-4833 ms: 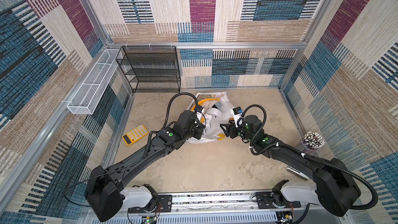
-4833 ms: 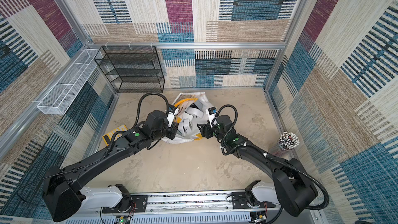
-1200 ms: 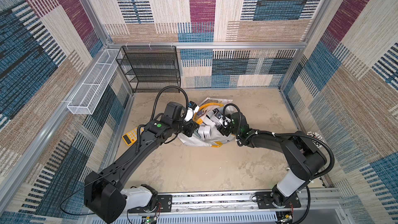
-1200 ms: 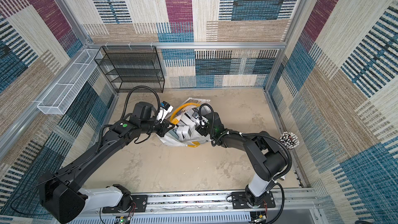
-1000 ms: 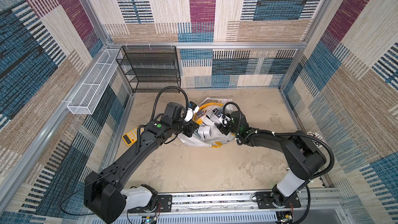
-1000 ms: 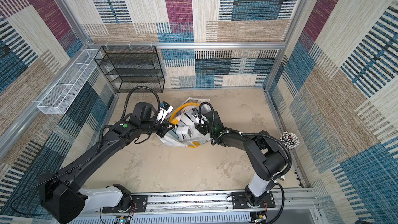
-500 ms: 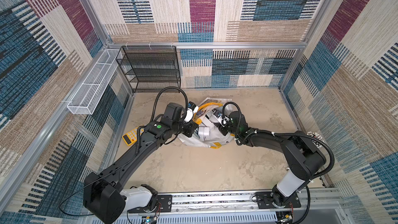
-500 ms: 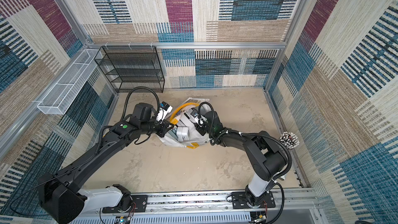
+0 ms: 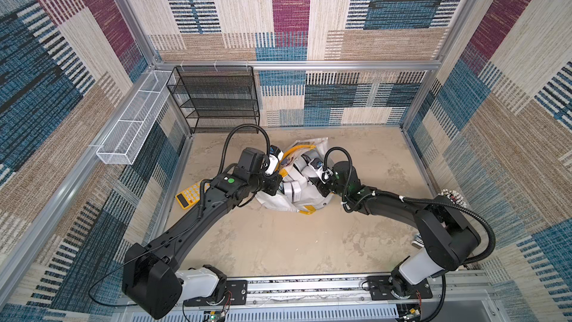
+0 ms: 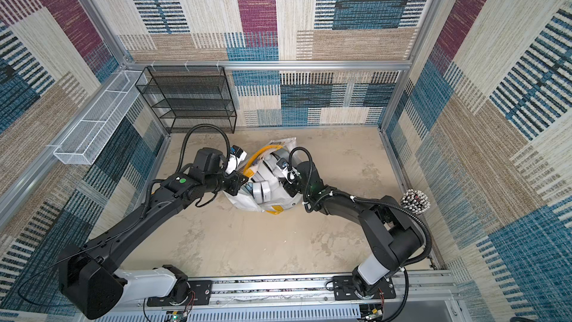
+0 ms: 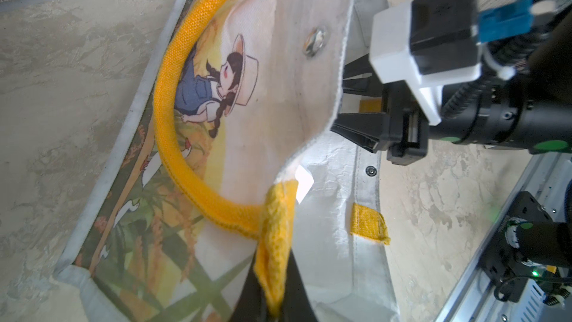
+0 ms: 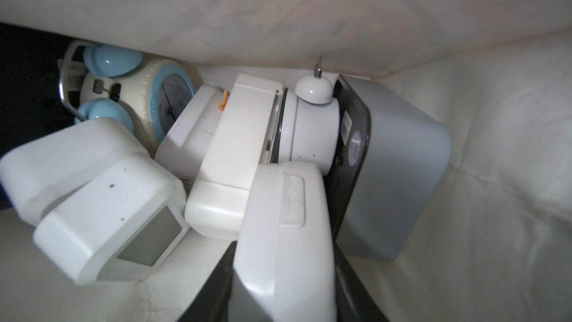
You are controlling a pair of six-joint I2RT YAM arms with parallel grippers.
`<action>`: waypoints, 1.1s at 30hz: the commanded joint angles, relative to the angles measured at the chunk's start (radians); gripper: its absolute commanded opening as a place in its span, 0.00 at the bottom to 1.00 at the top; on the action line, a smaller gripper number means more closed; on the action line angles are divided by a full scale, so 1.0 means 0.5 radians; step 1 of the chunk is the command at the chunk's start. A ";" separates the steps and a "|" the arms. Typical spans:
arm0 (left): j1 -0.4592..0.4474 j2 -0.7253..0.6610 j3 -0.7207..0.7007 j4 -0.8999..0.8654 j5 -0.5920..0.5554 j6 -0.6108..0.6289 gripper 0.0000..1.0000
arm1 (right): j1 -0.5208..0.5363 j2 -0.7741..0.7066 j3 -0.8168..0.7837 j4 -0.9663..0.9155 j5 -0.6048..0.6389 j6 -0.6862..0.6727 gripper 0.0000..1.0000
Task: Take the alarm clock out of the canvas bag
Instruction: Pick up the alarm from the canvas bag.
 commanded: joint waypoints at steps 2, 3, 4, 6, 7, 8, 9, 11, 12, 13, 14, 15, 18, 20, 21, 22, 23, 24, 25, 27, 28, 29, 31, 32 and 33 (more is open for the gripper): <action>0.003 0.030 0.011 -0.023 -0.109 -0.041 0.00 | 0.008 -0.058 -0.014 0.009 0.045 0.086 0.28; 0.002 0.034 0.011 -0.024 -0.114 -0.043 0.00 | 0.010 -0.073 -0.013 -0.002 0.052 0.094 0.28; 0.003 0.033 0.008 -0.022 -0.121 -0.047 0.00 | 0.010 -0.091 -0.017 -0.012 0.063 0.102 0.28; 0.002 0.031 0.002 -0.019 -0.142 -0.053 0.00 | 0.012 -0.133 -0.029 -0.026 0.085 0.125 0.27; 0.004 0.030 -0.001 -0.019 -0.153 -0.059 0.00 | 0.012 -0.156 -0.041 -0.032 0.102 0.139 0.28; 0.003 0.030 -0.005 -0.018 -0.166 -0.064 0.00 | 0.010 -0.185 -0.050 -0.033 0.117 0.151 0.27; 0.003 0.026 -0.009 -0.019 -0.178 -0.070 0.00 | 0.010 -0.212 -0.071 -0.028 0.128 0.159 0.27; 0.002 0.015 -0.014 -0.018 -0.211 -0.078 0.00 | 0.010 -0.275 -0.111 -0.016 0.122 0.176 0.27; 0.003 0.012 -0.017 -0.019 -0.222 -0.081 0.00 | 0.010 -0.305 -0.129 -0.015 0.116 0.183 0.27; 0.002 0.011 -0.017 -0.022 -0.238 -0.082 0.00 | 0.011 -0.334 -0.145 -0.015 0.105 0.190 0.27; 0.003 0.011 -0.019 -0.024 -0.249 -0.084 0.00 | 0.010 -0.368 -0.157 -0.018 0.098 0.196 0.27; 0.003 0.012 -0.017 -0.027 -0.258 -0.087 0.00 | 0.010 -0.393 -0.175 -0.015 0.097 0.201 0.27; 0.003 0.015 -0.016 -0.031 -0.263 -0.093 0.00 | 0.010 -0.480 -0.222 -0.012 0.122 0.212 0.26; 0.002 0.013 -0.019 -0.026 -0.258 -0.096 0.00 | 0.010 -0.534 -0.250 -0.020 0.153 0.212 0.26; 0.003 0.012 -0.020 -0.027 -0.257 -0.099 0.00 | 0.010 -0.555 -0.263 -0.024 0.162 0.208 0.26; 0.001 0.012 -0.020 -0.031 -0.254 -0.102 0.00 | 0.012 -0.579 -0.275 -0.030 0.172 0.207 0.26; 0.003 0.007 -0.023 -0.031 -0.250 -0.102 0.00 | 0.010 -0.601 -0.288 -0.036 0.178 0.206 0.25; 0.002 0.001 -0.028 -0.028 -0.248 -0.105 0.00 | 0.010 -0.620 -0.296 -0.039 0.181 0.206 0.25; 0.003 -0.004 -0.037 -0.024 -0.250 -0.105 0.00 | 0.010 -0.641 -0.306 -0.038 0.183 0.208 0.25; 0.002 -0.012 -0.052 -0.010 -0.254 -0.109 0.00 | 0.010 -0.685 -0.331 -0.024 0.178 0.216 0.25; 0.003 -0.022 -0.062 -0.004 -0.251 -0.111 0.00 | 0.011 -0.712 -0.349 -0.008 0.174 0.225 0.24; 0.002 -0.027 -0.066 0.001 -0.243 -0.110 0.00 | 0.011 -0.738 -0.368 0.010 0.173 0.228 0.24; 0.002 -0.036 -0.078 0.009 -0.229 -0.112 0.00 | 0.010 -0.786 -0.400 0.036 0.176 0.245 0.24; 0.003 -0.042 -0.084 0.015 -0.224 -0.115 0.00 | 0.011 -0.811 -0.414 0.043 0.175 0.251 0.24; 0.004 -0.045 -0.087 0.018 -0.223 -0.116 0.00 | 0.011 -0.832 -0.425 0.049 0.170 0.254 0.24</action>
